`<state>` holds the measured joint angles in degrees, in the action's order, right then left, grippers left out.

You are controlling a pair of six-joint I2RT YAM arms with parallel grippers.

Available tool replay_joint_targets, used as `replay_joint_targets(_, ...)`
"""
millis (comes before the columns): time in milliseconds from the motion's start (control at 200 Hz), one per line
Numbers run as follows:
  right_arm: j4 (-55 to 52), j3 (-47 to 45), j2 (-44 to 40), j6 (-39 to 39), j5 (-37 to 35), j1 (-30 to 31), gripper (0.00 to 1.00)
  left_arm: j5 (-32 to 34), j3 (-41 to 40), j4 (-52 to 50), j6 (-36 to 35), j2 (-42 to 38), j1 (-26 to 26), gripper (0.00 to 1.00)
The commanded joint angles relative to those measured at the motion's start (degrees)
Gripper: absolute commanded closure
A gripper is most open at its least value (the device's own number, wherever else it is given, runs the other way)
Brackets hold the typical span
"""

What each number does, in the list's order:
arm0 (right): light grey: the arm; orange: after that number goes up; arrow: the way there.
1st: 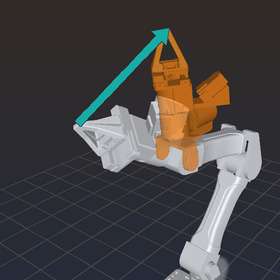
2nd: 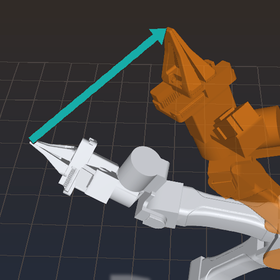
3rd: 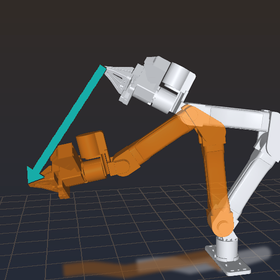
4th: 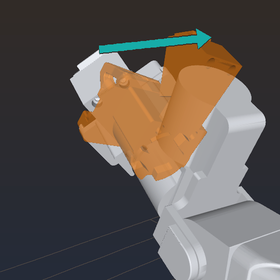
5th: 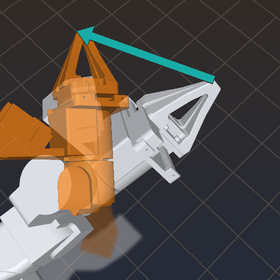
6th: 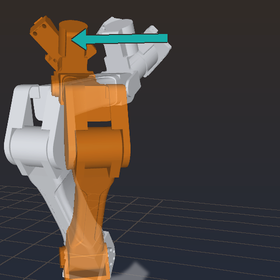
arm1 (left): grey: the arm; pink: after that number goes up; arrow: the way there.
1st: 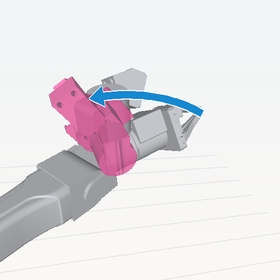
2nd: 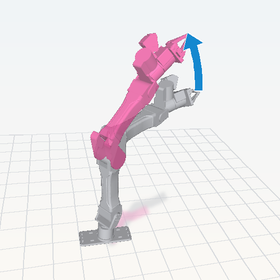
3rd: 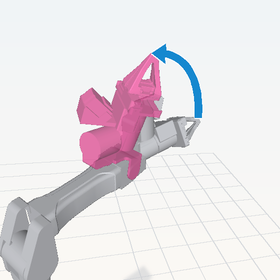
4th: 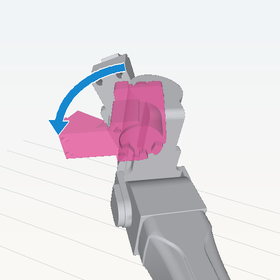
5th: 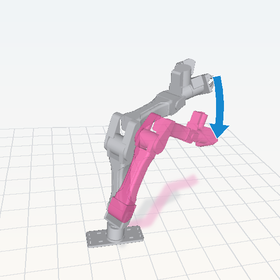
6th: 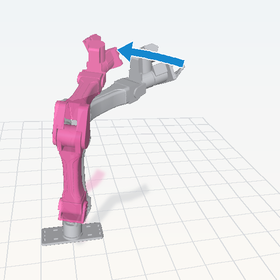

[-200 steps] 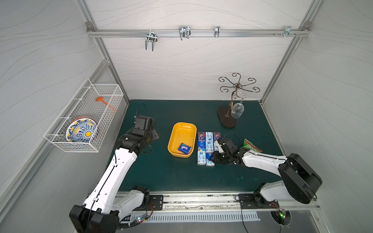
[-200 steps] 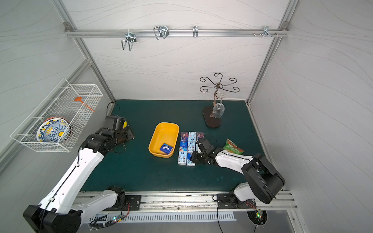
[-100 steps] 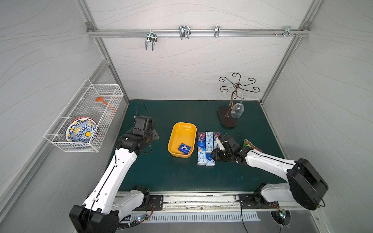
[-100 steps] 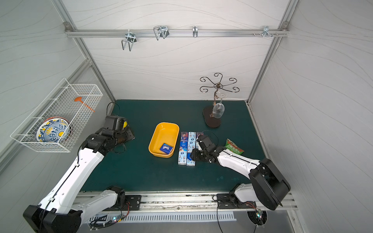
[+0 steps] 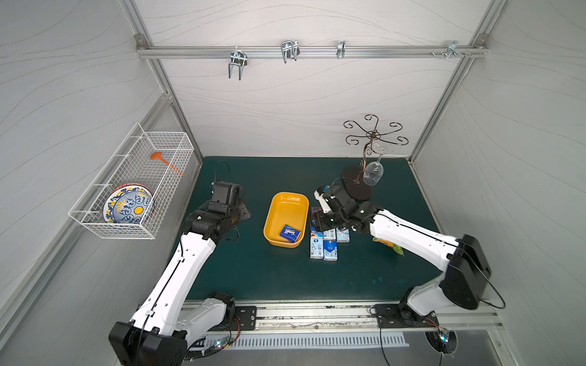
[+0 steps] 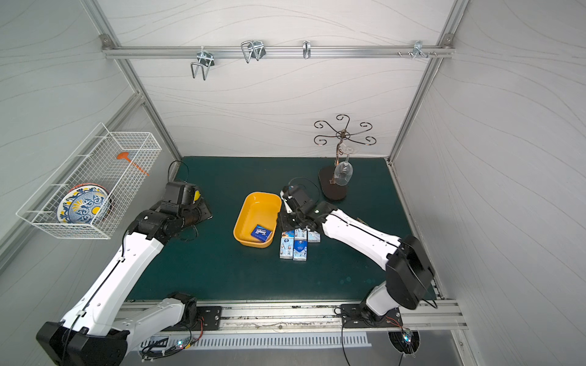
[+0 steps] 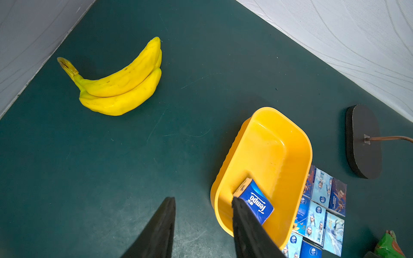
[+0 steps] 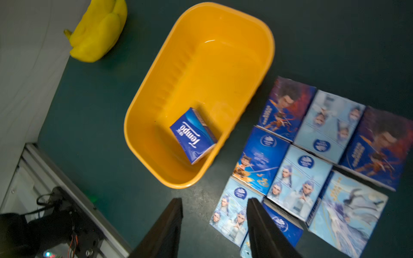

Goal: Take the pocket tissues out of the storage box
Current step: Pick up the pocket tissues from the storage box.

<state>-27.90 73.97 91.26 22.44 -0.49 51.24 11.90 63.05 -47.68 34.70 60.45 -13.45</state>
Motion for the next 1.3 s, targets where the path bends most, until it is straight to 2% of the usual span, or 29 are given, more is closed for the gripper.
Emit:
replay_joint_targets(0, -9.17, 6.98, 6.88, -8.18, 2.85, 2.02, 0.47, 0.69, -0.42, 0.97, -0.29, -1.17, -0.27, 0.54)
replay_joint_targets(60, -11.47, 11.33, 11.09, -10.96, 5.35, 2.90, 0.46, -0.24, -0.77, 1.06, -0.07, -1.52, -0.26, 0.54)
replay_joint_targets(235, -15.88, 20.34, 21.19, -14.91, 5.34, 4.77, 0.43, -0.83, -1.04, 1.27, 0.37, -1.74, -0.26, 0.54)
replay_joint_targets(380, -15.38, 24.08, 25.77, -15.14, 6.12, 5.00, 0.42, -0.79, -1.17, 1.45, 0.30, -1.93, -0.26, 0.54)
replay_joint_targets(700, -19.55, 32.76, 36.46, -15.80, 2.24, 4.83, 0.41, -0.47, -0.82, 1.36, -0.33, -1.87, -0.26, 0.54)
replay_joint_targets(956, -20.79, 37.02, 41.77, -15.54, 0.39, 4.12, 0.40, -0.20, -0.47, 1.28, -0.67, -1.84, -0.26, 0.54)
replay_joint_targets(1056, -21.41, 39.46, 44.04, -15.12, -0.19, 4.03, 0.45, -0.03, -0.21, 1.14, -0.68, -1.89, -0.30, 0.54)
replay_joint_targets(1171, -21.24, 41.74, 46.23, -14.56, -1.39, 3.91, 0.58, 0.11, 0.21, 0.84, -0.84, -1.97, -0.26, 0.54)
replay_joint_targets(1296, -19.16, 42.56, 47.10, -13.25, -2.33, 3.11, 0.67, 0.43, 0.50, 0.30, -1.12, -2.38, -0.26, 0.54)
